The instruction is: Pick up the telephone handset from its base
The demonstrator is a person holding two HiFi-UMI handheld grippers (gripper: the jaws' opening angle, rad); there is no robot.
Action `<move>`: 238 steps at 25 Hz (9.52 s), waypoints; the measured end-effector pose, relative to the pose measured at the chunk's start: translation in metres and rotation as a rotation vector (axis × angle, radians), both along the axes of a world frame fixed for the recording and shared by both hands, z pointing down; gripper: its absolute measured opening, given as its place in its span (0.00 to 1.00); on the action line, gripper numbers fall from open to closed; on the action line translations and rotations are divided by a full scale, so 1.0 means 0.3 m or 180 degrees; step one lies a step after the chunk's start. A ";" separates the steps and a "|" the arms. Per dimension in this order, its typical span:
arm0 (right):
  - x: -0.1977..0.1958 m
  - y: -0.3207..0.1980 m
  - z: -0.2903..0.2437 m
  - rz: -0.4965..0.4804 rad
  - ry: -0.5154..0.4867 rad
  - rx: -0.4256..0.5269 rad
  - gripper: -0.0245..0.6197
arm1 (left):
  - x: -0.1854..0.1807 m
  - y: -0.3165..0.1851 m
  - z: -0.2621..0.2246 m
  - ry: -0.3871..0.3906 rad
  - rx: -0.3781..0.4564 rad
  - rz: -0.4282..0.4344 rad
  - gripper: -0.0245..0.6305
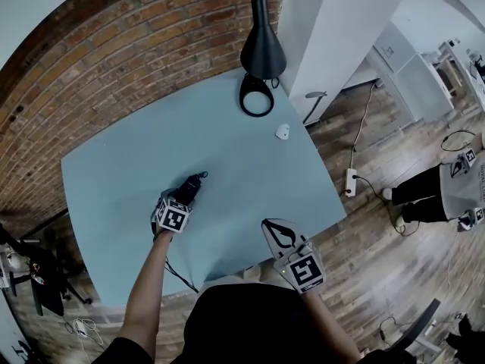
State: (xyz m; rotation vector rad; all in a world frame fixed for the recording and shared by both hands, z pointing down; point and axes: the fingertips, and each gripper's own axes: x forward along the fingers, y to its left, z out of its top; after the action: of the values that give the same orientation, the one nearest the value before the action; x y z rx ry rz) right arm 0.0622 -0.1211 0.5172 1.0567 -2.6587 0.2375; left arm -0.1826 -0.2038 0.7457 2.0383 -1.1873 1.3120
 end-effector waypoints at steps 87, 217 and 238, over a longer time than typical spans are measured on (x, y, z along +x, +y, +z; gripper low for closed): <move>0.010 -0.062 -0.010 -0.0101 -0.0124 0.0000 0.08 | -0.021 0.009 -0.032 0.0007 -0.0196 -0.0234 0.41; -0.523 0.073 -0.046 -0.1696 -0.0008 0.0269 0.08 | -0.143 0.348 -1.875 0.1242 0.3798 -0.0635 0.40; -0.633 0.143 -0.028 -0.1916 0.0110 0.0213 0.08 | -0.279 0.457 -1.443 0.1298 0.3295 -0.1090 0.40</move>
State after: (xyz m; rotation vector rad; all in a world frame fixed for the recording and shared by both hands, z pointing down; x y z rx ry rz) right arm -0.1278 -0.0782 0.5089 0.2345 -2.8172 0.0052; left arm -0.2664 -0.0667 0.3129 2.3656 -2.1199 0.0289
